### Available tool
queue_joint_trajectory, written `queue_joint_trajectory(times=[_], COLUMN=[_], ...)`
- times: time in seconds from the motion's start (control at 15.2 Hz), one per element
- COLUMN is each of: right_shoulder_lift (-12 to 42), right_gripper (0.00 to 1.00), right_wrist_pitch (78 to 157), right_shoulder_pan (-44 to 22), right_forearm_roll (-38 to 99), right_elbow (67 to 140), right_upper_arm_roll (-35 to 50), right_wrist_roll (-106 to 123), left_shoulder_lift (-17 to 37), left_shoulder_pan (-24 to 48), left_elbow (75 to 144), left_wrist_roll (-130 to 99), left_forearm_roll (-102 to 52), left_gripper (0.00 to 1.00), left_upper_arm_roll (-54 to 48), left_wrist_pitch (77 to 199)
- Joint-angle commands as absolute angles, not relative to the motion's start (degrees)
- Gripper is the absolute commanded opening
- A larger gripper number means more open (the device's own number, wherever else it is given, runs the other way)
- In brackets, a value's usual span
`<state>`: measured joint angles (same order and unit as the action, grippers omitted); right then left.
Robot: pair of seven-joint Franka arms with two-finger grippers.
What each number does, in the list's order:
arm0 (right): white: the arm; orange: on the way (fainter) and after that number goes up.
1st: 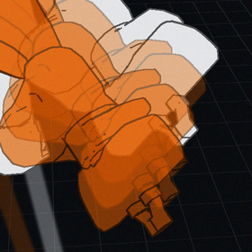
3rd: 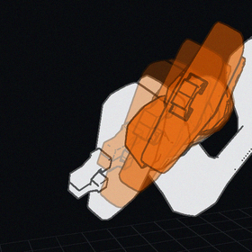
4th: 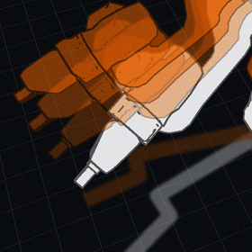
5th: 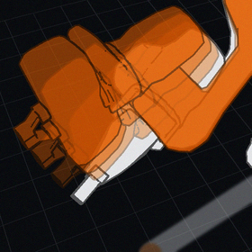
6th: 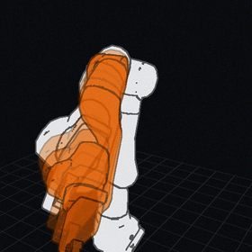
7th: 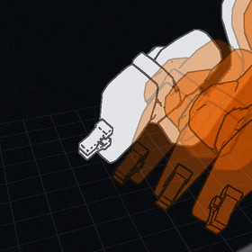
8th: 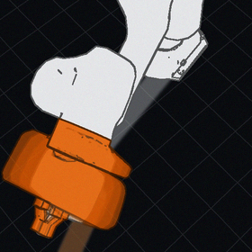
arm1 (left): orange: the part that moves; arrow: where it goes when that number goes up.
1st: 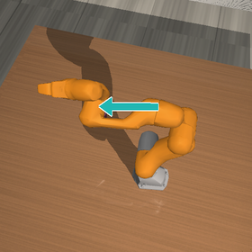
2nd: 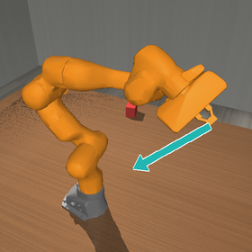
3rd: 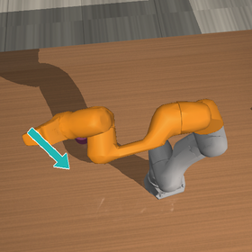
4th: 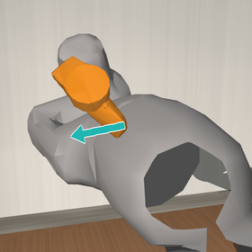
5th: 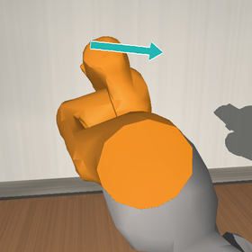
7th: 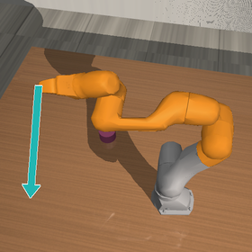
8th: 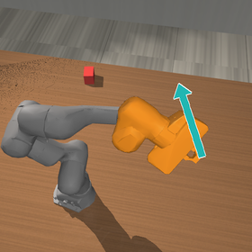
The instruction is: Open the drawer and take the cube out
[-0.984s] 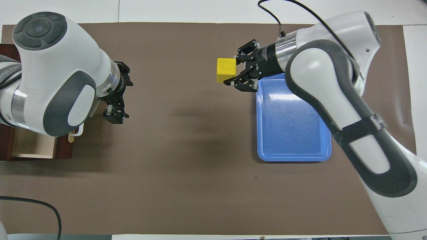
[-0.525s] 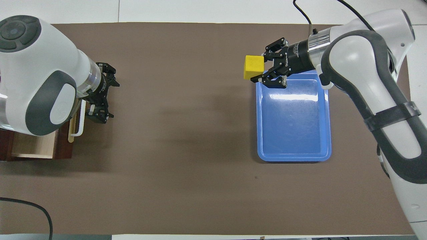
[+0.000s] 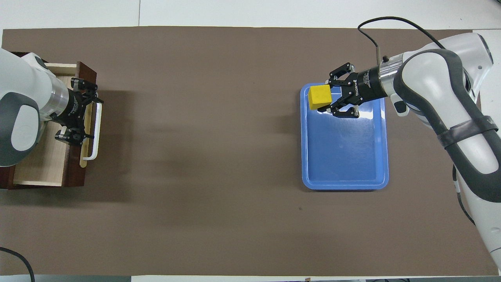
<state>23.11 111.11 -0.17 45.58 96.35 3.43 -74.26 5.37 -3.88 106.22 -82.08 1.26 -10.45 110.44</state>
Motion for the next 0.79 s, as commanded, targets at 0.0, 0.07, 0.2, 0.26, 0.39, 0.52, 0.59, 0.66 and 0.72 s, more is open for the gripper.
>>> queue_joint_trajectory(times=[0.0,0.07,0.2,0.26,0.39,0.52,0.59,0.66,0.72], right_shoulder_lift=[22.06,22.32,23.2,23.81,24.52,24.87,25.05,25.4,25.66], right_gripper=[0.0,0.0,0.0,0.0,0.0,0.0,0.0,0.0,0.0], right_wrist_pitch=[112.41,112.41,112.5,112.5,112.5,112.5,113.2,114.86,116.27], right_shoulder_pan=[2.81,3.68,4.04,4.04,3.96,3.69,3.34,3.25,2.99], right_forearm_roll=[44.91,44.91,45.0,45.26,45.7,45.97,46.31,46.32,46.41], right_elbow=[99.66,99.75,99.76,99.76,99.76,100.11,100.46,101.16,102.38], right_upper_arm_roll=[4.04,4.04,4.13,4.13,4.22,4.22,4.22,4.22,4.31], right_wrist_roll=[-69.18,-68.56,-67.77,-67.33,-64.18,-61.09,-60.04,-59.16,-58.98], left_shoulder_lift=[1.94,1.67,1.67,1.76,1.67,1.67,1.76,1.76,1.76], left_shoulder_pan=[-5.79,-6.41,-6.68,-7.46,-7.65,-8.17,-8.43,-8.87,-9.22], left_elbow=[113.19,114.6,114.87,114.79,114.79,114.79,114.79,114.79,114.79], left_wrist_roll=[-80.07,-79.55,-78.93,-78.4,-78.22,-78.14,-78.05,-77.35,-76.65], left_forearm_roll=[1.49,1.49,1.49,2.02,2.55,3.07,3.86,4.04,4.3], left_gripper=[1.0,1.0,1.0,1.0,1.0,1.0,1.0,1.0,1.0], left_upper_arm_roll=[-10.9,-10.9,-10.81,-10.9,-10.9,-10.9,-10.9,-10.9,-10.81], left_wrist_pitch=[116.18,117.58,118.39,118.3,118.39,118.39,118.39,118.39,118.48])
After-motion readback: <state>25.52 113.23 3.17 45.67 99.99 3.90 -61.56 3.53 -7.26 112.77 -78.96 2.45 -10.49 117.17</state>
